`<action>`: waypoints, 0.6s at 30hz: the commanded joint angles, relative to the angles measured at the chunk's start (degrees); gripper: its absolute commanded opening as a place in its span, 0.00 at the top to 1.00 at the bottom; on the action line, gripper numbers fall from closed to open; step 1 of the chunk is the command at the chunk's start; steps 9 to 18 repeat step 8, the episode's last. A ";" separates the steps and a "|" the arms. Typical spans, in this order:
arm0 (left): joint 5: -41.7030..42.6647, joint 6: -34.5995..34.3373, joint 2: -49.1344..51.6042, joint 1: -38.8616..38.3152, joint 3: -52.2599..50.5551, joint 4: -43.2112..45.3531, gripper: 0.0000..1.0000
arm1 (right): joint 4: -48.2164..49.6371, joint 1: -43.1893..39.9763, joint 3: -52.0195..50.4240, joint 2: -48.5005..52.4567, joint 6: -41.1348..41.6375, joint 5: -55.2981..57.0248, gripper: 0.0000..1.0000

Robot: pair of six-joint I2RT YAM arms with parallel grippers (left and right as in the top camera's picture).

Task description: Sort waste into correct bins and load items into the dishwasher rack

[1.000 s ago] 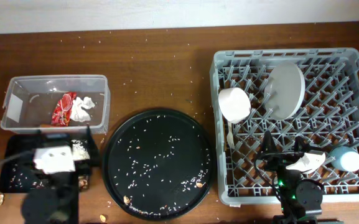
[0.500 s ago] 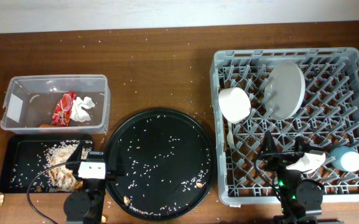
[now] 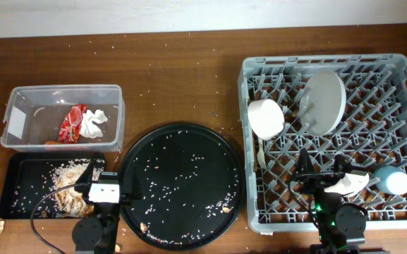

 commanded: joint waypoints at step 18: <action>1.03 0.74 -0.42 -0.04 -0.09 -0.46 0.01 | -0.09 -0.33 -0.50 -0.44 0.44 -0.11 0.01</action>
